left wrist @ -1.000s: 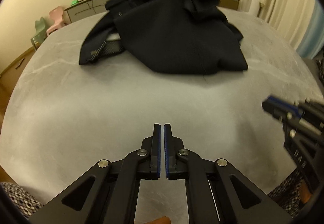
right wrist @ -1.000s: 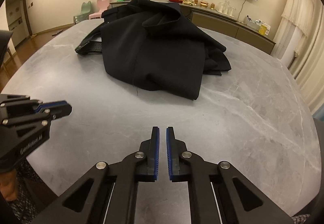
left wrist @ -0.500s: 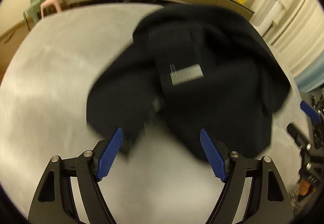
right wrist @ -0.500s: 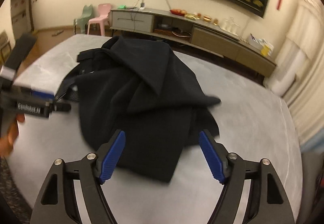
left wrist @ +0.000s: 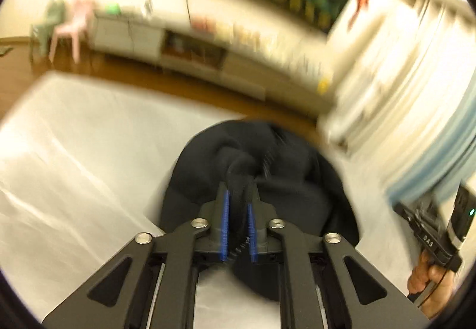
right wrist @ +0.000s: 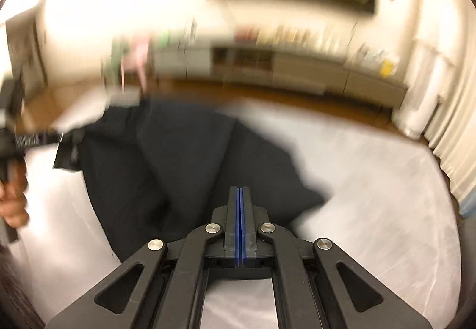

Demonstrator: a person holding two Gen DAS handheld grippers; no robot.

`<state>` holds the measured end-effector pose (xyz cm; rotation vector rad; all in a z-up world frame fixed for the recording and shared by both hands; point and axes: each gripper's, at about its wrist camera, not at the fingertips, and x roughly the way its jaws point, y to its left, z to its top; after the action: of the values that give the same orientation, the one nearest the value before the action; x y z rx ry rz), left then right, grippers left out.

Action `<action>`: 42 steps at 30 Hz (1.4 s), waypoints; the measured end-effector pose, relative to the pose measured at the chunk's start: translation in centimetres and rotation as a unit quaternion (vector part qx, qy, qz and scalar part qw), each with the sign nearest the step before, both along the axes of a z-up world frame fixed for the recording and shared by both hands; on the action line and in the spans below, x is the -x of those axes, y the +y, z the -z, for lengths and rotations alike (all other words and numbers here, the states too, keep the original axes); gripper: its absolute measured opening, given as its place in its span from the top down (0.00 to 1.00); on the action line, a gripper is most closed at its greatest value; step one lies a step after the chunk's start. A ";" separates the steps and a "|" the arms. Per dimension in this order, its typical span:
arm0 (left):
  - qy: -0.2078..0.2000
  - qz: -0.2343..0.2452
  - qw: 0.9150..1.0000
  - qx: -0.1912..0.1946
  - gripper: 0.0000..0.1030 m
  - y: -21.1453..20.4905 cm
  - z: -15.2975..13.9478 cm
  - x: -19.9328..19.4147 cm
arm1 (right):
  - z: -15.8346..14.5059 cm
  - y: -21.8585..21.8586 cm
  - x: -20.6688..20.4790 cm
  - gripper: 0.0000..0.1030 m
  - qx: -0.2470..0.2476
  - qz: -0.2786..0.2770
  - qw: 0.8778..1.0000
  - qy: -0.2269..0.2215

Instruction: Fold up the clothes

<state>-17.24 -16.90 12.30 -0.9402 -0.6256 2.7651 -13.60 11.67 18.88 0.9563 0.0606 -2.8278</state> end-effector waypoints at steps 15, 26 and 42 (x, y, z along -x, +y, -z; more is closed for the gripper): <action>-0.108 -0.062 0.992 0.027 0.35 -2.6 10.1 -3.5 | 7.8 -8.8 -3.4 0.26 -0.063 -0.103 0.988 -0.095; -0.128 -0.068 0.989 -0.009 0.34 -6.3 9.8 -4.1 | 12.7 -13.0 2.0 0.96 -0.131 -0.051 0.980 -0.143; -0.123 0.008 0.971 0.206 0.96 4.5 13.9 -1.7 | 2.9 4.7 -7.5 0.98 0.015 0.135 0.989 -0.056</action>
<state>-15.52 -12.36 -1.58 -1.3754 -0.0610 2.8415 -6.08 16.37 15.98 1.1992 -0.1339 -2.9979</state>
